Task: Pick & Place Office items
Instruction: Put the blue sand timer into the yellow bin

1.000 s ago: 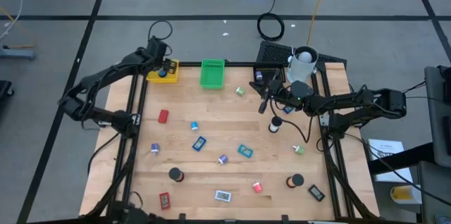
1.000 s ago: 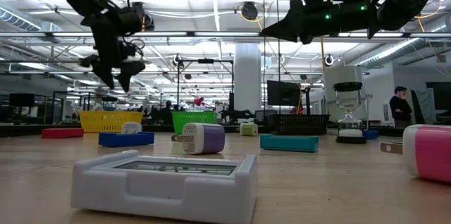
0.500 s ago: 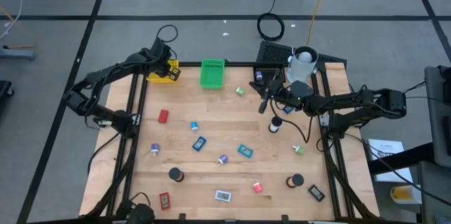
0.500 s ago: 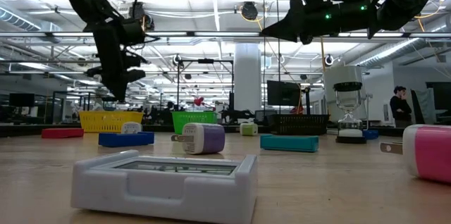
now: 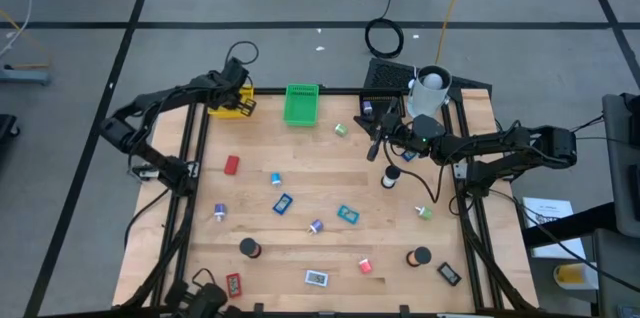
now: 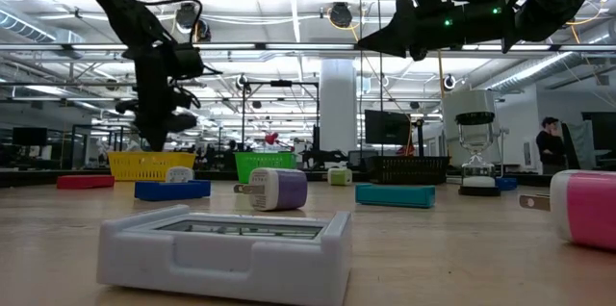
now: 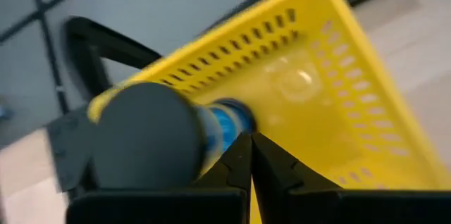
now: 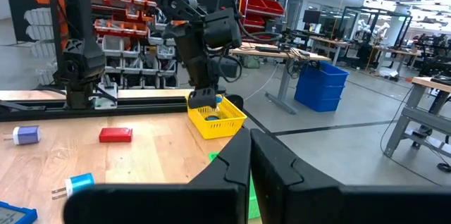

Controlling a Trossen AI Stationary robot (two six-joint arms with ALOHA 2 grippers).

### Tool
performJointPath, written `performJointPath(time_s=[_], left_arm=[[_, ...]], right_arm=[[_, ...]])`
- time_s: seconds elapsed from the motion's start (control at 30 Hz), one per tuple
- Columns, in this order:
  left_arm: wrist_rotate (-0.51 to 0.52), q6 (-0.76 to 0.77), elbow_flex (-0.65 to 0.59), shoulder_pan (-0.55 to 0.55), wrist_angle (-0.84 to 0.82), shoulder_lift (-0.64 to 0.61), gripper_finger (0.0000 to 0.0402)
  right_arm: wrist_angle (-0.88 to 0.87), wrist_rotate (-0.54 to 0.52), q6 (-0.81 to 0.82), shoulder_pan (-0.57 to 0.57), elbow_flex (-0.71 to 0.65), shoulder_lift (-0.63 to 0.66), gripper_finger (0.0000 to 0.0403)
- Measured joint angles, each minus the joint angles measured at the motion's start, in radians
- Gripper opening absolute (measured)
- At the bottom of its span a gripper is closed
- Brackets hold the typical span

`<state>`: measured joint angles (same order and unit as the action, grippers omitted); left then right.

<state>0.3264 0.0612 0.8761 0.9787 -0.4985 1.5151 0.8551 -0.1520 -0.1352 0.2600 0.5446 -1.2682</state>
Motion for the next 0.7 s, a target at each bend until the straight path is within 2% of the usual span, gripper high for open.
performJointPath(time_s=[0.4, 0.7], left_arm=[[0.020, 0.030, 0.000, 0.007, 0.009, 0.084, 0.0012], [0.076, 0.054, 0.001, 0.003, 0.033, 0.088, 0.0007]], right_arm=[[0.000, 0.000, 0.000, 0.000, 0.000, 0.000, 0.0004], [0.000, 0.000, 0.000, 0.000, 0.000, 0.000, 0.0004]])
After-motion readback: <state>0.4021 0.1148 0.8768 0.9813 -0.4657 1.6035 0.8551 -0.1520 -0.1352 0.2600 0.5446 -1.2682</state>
